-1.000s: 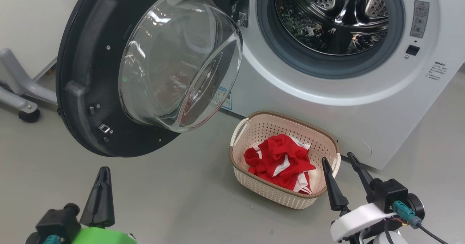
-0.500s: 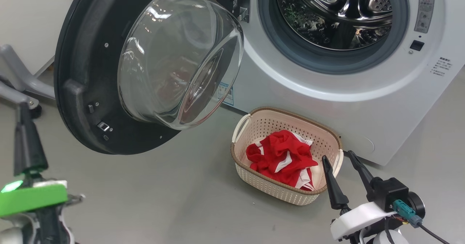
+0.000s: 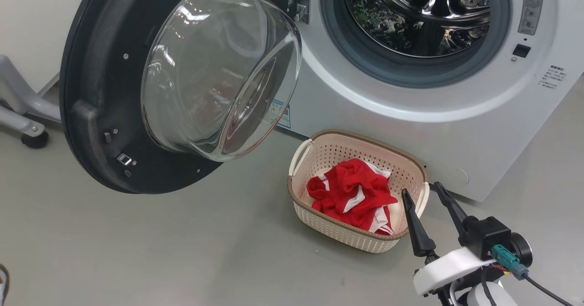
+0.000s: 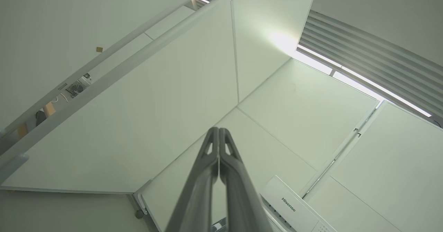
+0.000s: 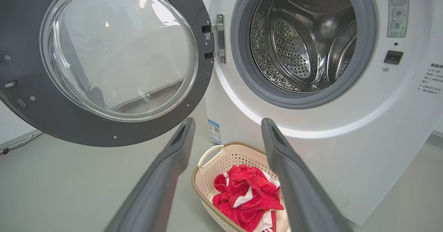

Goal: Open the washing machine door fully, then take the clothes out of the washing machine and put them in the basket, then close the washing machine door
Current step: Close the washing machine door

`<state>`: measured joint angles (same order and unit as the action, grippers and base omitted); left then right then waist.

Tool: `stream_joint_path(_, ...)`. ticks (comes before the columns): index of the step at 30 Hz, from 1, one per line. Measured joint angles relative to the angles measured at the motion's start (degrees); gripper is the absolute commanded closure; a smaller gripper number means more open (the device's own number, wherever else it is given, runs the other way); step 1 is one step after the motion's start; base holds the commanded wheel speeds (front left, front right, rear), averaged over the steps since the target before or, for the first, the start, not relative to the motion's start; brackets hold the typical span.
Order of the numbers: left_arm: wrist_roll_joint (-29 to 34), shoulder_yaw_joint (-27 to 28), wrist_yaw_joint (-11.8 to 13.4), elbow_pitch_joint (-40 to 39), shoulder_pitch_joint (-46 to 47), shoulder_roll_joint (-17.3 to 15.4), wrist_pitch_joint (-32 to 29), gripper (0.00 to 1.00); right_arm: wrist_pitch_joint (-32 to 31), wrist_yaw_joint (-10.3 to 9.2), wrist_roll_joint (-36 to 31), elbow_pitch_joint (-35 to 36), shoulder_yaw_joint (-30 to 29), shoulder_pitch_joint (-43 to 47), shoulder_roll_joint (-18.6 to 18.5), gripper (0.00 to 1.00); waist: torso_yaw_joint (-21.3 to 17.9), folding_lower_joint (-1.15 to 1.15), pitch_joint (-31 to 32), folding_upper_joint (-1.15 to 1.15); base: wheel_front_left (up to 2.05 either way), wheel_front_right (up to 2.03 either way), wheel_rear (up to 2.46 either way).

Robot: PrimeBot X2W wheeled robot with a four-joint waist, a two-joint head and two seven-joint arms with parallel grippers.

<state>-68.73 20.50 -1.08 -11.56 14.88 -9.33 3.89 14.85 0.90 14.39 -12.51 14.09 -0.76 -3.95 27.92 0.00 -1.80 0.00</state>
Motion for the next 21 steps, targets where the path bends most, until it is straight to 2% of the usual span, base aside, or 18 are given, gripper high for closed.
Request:
stream_joint_path(2,-1.4,1.4,0.9,2.7,1.0,-1.3,-1.2,1.0,-0.2,0.0,0.0,0.1,0.1,-0.3,-0.1,0.0,-0.3,0.0,-0.3,0.0,0.0,0.0,0.0)
stream_joint_path(11,-9.3,3.1,4.3,15.6,4.6,-3.5,-8.4,1.0,-0.4,0.22,-0.4,0.1,0.4,-1.4,-0.5,0.0,-2.0,0.0,-1.6,0.0,0.0,0.0,0.0)
stream_joint_path(21,-13.8,1.6,4.9,26.2,6.5,-4.3,-15.2,1.0,-0.9,0.56,-0.5,0.3,0.8,-2.6,-1.1,0.0,-3.6,0.0,-3.1,0.0,0.0,0.0,0.0)
